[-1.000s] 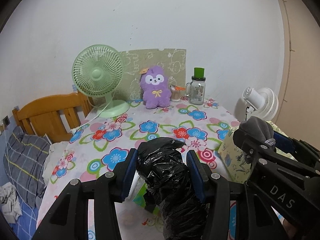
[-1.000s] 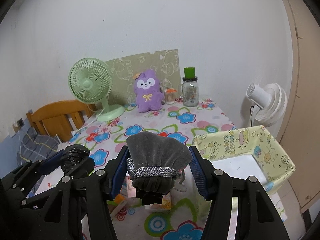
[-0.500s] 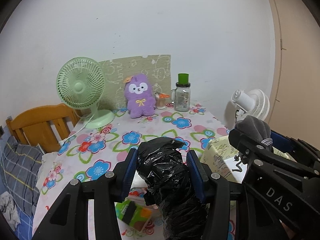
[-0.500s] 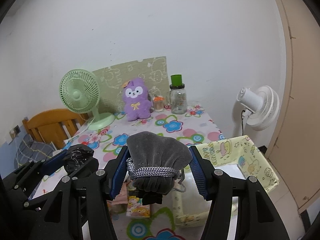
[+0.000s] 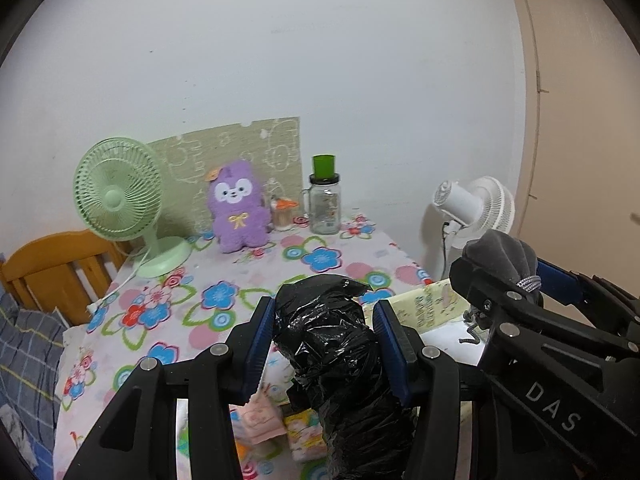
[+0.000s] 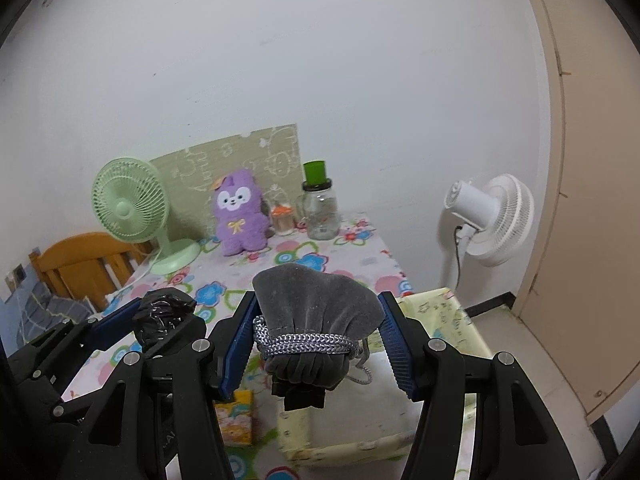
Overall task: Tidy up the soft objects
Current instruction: 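Lift and carry the bundle and pouch toward the yellow-green paper box, then lower both items into the box and open both tools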
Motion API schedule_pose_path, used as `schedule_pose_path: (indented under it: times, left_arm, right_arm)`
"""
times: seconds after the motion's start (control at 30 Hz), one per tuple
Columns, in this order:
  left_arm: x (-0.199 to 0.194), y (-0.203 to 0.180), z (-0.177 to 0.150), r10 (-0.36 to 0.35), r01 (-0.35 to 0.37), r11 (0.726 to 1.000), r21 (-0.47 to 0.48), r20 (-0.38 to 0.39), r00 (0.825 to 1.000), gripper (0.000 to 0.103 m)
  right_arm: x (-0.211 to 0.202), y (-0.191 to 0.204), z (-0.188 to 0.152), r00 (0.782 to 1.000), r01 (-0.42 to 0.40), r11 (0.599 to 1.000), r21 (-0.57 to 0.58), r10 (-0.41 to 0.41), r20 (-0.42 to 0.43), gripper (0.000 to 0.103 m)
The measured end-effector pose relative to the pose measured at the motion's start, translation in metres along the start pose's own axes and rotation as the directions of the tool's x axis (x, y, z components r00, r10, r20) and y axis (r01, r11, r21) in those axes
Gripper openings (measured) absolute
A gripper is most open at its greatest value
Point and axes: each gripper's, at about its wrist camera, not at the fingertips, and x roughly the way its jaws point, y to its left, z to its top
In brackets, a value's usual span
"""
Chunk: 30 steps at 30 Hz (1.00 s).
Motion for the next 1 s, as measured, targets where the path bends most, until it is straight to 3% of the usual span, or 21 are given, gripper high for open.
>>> schedule_pose_path:
  times: [0.67, 1.0]
  left_arm:
    - [0.052, -0.047, 0.012, -0.074, 0.076, 0.997, 0.027, -0.059, 0.996, 0.052]
    - [0.087, -0.06, 0.008, -0.107, 0.108, 0.994, 0.004, -0.127, 0.986, 0.052]
  right_arm:
    - [0.031, -0.048, 0.007, 0.997, 0.062, 0.998, 0.028, -0.061, -0.049, 0.063]
    - [0.058, -0.062, 0.0, 0.991, 0.083, 0.996, 0.044, -0.078, -0.108, 0.063]
